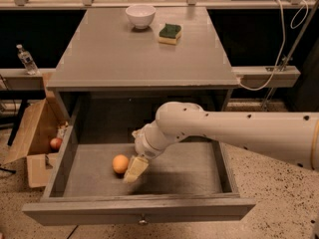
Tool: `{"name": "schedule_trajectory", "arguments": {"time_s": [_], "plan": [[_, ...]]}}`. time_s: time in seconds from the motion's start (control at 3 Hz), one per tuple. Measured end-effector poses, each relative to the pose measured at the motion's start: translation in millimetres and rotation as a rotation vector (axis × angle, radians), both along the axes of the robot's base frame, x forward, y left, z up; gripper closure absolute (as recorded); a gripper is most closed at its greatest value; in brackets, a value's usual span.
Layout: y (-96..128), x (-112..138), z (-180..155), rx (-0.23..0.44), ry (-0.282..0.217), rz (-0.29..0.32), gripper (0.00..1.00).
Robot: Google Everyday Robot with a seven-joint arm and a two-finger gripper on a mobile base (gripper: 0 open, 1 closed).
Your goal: Pick orange from top drawer and place on counter
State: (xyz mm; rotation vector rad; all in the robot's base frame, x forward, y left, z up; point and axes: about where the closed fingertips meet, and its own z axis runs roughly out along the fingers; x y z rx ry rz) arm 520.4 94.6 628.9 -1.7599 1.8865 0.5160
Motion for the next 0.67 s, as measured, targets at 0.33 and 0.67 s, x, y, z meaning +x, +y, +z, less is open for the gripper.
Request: {"name": "schedule_trajectory", "arguments": {"time_s": [0.33,0.67], "plan": [[14.9,-3.9,-6.9,0.017,-0.006,0.025,0.0],[23.0,-6.4,-9.8,0.028,-0.009,0.041,0.0]]}}
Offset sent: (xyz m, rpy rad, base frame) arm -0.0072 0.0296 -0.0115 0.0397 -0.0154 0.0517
